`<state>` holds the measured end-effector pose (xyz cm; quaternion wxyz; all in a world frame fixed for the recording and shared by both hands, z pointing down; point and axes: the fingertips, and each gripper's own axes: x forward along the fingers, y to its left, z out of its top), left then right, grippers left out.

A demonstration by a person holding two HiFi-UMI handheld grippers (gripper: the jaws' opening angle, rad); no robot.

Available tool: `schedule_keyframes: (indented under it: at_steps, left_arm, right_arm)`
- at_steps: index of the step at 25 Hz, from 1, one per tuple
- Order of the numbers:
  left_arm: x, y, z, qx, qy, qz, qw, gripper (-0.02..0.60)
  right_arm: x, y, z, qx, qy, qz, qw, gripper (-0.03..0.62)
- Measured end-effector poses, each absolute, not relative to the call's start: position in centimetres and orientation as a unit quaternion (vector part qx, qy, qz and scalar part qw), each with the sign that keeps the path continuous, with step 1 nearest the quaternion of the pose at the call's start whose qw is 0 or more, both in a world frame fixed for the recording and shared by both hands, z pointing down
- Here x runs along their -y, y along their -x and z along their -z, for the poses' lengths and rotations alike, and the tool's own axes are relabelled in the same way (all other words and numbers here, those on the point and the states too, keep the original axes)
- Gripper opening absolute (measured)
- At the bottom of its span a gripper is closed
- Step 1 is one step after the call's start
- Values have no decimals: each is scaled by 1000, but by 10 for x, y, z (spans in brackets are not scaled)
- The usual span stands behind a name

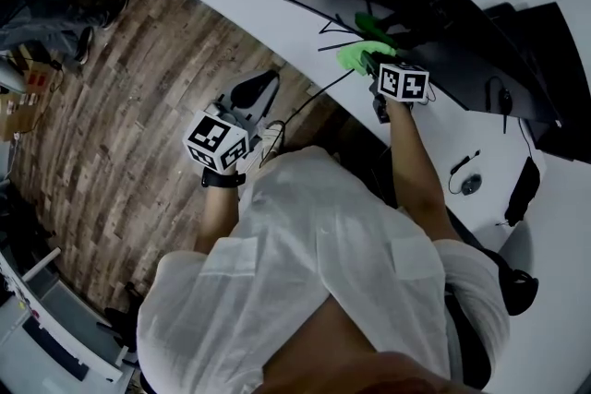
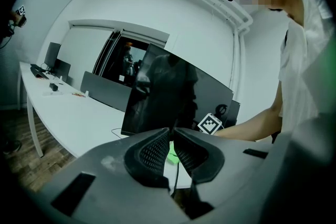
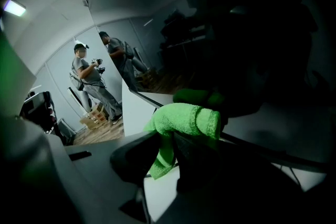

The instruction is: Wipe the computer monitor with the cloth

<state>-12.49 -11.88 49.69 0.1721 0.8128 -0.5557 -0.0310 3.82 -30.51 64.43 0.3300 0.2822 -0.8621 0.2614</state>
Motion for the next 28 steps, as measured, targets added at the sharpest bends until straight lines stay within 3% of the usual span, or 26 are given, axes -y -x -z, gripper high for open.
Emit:
schedule_keyframes:
  at_steps: [14, 28]
  left_arm:
    - [105, 215, -502, 562, -809, 19, 170, 32]
    - [74, 263, -482, 587, -796, 24, 147, 32]
  right_arm:
    - [301, 93, -650, 874, -258, -295, 288, 252]
    - [290, 193, -636, 898, -217, -264, 277, 249]
